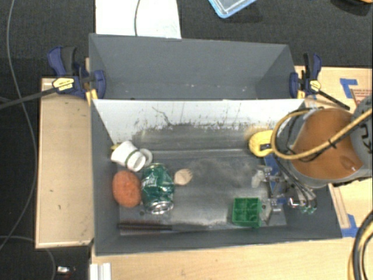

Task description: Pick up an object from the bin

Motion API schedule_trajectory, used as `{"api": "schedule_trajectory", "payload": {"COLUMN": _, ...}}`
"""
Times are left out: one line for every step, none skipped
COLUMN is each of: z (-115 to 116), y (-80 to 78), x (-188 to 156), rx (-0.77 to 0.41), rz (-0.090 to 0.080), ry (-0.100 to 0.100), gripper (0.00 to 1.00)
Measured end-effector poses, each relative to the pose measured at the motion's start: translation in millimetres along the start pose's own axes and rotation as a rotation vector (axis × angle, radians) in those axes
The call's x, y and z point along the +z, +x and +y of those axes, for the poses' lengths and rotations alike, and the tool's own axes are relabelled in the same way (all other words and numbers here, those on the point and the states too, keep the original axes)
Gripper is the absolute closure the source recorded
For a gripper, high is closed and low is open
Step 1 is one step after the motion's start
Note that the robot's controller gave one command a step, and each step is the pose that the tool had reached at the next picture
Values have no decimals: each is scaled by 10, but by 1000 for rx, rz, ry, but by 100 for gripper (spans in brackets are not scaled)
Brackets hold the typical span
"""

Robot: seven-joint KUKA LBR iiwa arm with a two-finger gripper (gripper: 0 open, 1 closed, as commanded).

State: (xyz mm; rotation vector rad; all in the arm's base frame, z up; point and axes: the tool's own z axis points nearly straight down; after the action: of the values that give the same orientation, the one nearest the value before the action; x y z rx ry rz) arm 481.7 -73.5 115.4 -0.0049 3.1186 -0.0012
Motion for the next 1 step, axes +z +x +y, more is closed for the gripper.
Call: {"api": "schedule_trajectory", "payload": {"z": 306, "y": 12, "x": 36, "rx": -38, "rz": 3, "ry": -2, "gripper": 0}}
